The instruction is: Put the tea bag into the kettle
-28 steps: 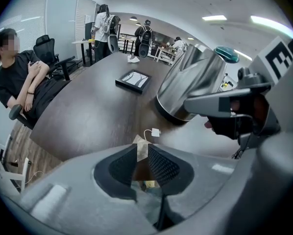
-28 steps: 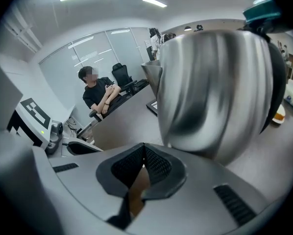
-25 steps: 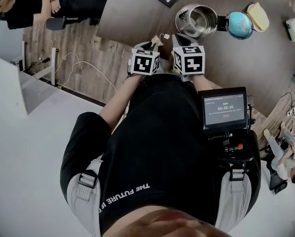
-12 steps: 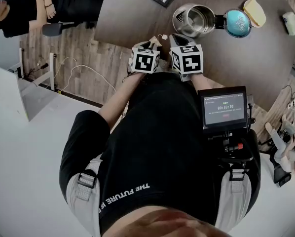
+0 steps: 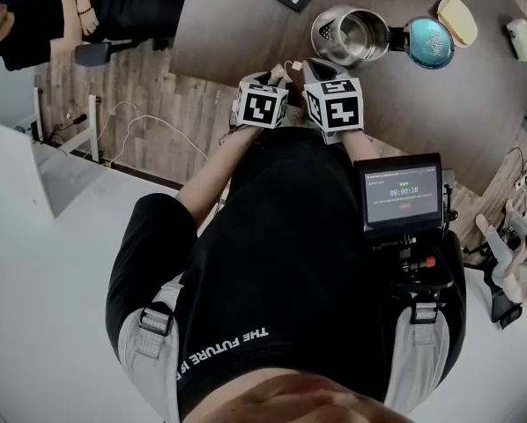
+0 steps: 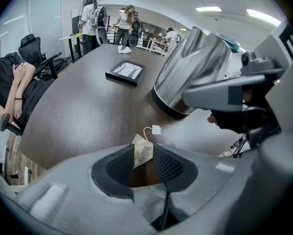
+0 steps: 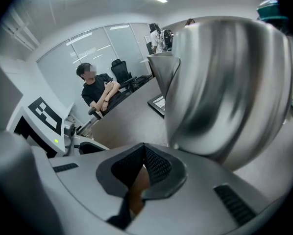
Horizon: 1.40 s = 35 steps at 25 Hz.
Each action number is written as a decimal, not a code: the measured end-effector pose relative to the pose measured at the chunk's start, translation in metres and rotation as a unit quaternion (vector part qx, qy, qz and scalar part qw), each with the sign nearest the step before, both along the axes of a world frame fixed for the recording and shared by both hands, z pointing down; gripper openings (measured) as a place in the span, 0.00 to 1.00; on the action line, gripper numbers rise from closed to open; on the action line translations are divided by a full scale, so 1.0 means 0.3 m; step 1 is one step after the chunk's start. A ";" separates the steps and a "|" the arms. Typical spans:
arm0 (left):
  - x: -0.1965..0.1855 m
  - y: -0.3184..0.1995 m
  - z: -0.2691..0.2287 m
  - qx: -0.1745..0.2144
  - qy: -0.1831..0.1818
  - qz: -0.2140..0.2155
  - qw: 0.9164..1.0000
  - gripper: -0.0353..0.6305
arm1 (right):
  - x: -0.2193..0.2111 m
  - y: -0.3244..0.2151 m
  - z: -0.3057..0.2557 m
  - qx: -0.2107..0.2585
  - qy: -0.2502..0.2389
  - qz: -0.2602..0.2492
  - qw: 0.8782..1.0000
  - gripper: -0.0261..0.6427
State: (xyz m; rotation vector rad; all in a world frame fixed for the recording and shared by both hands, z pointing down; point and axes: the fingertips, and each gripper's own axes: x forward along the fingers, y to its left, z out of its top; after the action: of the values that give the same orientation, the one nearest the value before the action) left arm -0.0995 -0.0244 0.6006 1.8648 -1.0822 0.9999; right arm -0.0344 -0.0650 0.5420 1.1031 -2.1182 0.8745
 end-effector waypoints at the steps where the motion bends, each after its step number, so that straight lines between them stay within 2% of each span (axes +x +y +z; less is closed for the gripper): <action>1: -0.002 -0.001 0.003 -0.001 -0.001 0.000 1.000 0.23 | 0.000 -0.001 0.000 0.000 0.000 0.001 1.000 0.05; 24: 0.006 -0.007 -0.014 0.009 -0.005 0.016 1.000 0.23 | 0.004 0.002 0.001 -0.004 -0.002 0.003 1.000 0.05; 27: 0.006 -0.012 -0.016 0.013 -0.006 0.018 1.000 0.17 | 0.002 0.001 0.001 -0.004 -0.003 0.004 1.000 0.05; 35: -0.011 -0.013 -0.022 0.016 -0.010 0.009 1.000 0.11 | -0.008 0.006 0.005 -0.006 -0.006 0.000 1.000 0.05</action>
State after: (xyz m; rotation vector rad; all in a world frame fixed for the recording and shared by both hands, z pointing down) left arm -0.1028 -0.0283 0.5941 1.8971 -1.1010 1.0204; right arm -0.0369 -0.0632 0.5435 1.0940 -2.1213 0.8940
